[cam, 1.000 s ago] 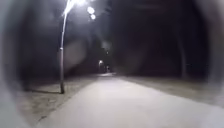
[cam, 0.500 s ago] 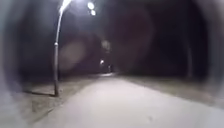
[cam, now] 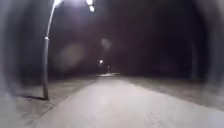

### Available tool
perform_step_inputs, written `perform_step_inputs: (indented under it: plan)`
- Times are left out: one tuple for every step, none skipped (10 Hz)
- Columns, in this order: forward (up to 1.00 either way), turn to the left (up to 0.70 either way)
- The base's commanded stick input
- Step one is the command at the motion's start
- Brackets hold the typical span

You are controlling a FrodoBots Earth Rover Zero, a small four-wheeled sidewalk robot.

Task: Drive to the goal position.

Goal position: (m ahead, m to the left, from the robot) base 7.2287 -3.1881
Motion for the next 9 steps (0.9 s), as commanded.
perform_step_inputs:
  plan:
    - [1.0,0.0]
    - [1.0,0.0]
    - [1.0,0.0]
    - [1.0,0.0]
    - [1.0,0.0]
    - [1.0,0.0]
    - [1.0,0.0]
    - [1.0,0.0]
    - [1.0,0.0]
